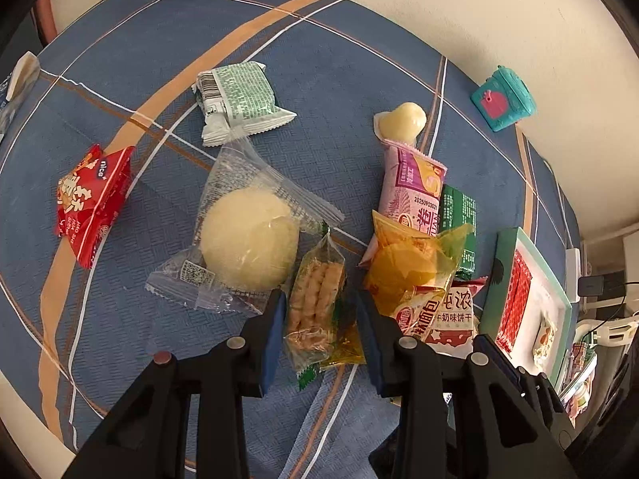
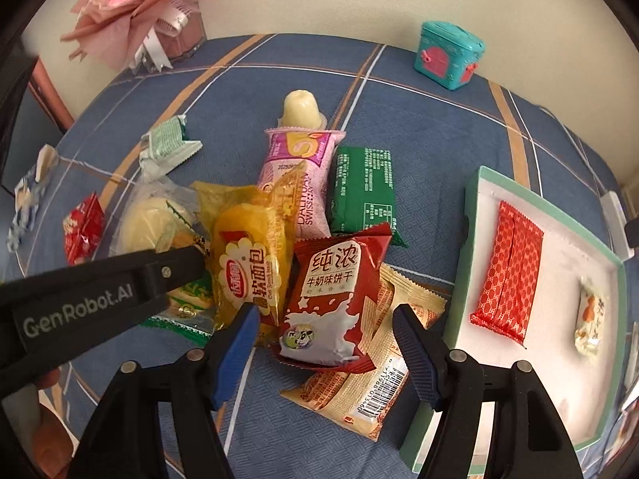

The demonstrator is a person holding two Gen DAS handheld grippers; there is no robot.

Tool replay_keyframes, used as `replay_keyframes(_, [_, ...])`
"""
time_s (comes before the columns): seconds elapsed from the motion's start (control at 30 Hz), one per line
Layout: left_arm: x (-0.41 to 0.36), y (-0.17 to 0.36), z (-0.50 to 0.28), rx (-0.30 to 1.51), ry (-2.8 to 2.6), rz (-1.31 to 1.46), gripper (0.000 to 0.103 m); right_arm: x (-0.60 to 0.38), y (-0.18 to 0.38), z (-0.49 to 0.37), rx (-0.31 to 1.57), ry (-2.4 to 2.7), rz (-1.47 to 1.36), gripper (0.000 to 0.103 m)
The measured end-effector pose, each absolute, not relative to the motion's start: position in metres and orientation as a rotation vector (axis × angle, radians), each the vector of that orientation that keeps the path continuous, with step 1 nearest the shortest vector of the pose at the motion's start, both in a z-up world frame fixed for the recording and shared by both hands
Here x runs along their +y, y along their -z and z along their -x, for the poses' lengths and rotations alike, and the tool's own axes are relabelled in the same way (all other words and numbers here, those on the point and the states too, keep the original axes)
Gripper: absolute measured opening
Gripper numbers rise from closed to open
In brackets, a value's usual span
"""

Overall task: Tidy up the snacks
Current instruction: 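Grasp the cookie packet with the left gripper while the right grasps the red-and-white milk biscuit pack, then carry the cookie packet with the left gripper while the right carries the milk biscuit pack to the tray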

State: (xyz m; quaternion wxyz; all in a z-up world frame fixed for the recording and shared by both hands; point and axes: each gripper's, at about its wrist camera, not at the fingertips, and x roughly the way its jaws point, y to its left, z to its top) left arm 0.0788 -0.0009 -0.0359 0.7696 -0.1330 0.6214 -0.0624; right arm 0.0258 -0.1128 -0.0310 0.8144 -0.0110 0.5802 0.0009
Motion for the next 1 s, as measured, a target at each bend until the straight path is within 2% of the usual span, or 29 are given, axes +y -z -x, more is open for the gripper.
replay_keyframes(0.4, [0.000, 0.037, -0.080, 1.361, 0.123, 0.287, 0.037, -0.127, 0.035, -0.024, 1.262, 0.034, 0.049, 0.071])
replay_keyframes(0.47, [0.000, 0.036, -0.080, 1.362, 0.121, 0.286, 0.037, -0.128, 0.035, -0.024, 1.261, 0.036, 0.041, 0.068])
replay_keyframes(0.6, [0.001, 0.034, -0.082, 1.362, 0.123, 0.288, 0.037, -0.122, 0.033, -0.024, 1.243, 0.016, 0.056, 0.053])
replay_keyframes(0.7, [0.001, 0.034, -0.082, 1.362, 0.122, 0.286, 0.037, -0.117, 0.032, -0.025, 1.233, 0.006, 0.071, 0.050])
replay_keyframes(0.73, [0.001, 0.034, -0.081, 1.362, 0.123, 0.283, 0.036, -0.117, 0.032, -0.025, 1.232, 0.005, 0.071, 0.050])
replay_keyframes(0.8, [0.000, 0.033, -0.081, 1.360, 0.125, 0.280, 0.025, -0.120, 0.031, -0.025, 1.228, 0.002, 0.045, 0.049])
replay_keyframes(0.9, [-0.003, 0.030, -0.081, 1.350, 0.145, 0.282, 0.020, -0.124, 0.028, -0.024, 1.220, 0.001, 0.012, 0.048])
replay_keyframes(1.0, [-0.007, 0.024, -0.081, 1.322, 0.154, 0.272, 0.020, -0.128, 0.023, -0.023, 1.210, 0.005, -0.002, 0.048])
